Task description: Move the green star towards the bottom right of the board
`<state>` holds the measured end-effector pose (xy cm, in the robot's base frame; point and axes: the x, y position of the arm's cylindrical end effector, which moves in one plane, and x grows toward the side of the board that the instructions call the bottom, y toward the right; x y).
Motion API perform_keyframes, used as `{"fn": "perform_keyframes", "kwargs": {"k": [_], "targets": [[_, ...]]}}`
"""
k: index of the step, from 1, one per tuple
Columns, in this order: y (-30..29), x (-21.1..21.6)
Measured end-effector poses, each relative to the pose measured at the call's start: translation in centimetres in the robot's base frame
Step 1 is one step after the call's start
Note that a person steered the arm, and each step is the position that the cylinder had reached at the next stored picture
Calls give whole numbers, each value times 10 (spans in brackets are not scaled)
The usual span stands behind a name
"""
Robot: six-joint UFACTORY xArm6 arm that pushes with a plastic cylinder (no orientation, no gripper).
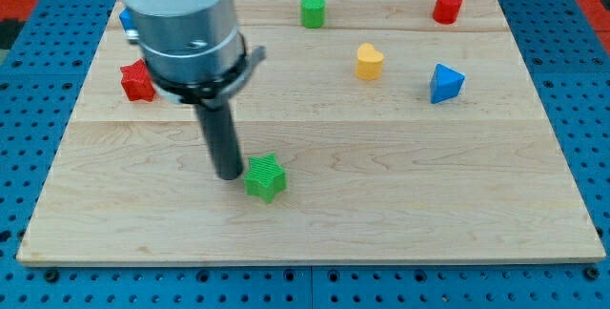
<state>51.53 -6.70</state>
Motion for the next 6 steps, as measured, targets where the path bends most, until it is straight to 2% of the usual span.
{"fn": "perform_keyframes", "kwargs": {"k": [1,3,4,6], "targets": [[57,5],[-17,8],[-13,8],[57,25]]}}
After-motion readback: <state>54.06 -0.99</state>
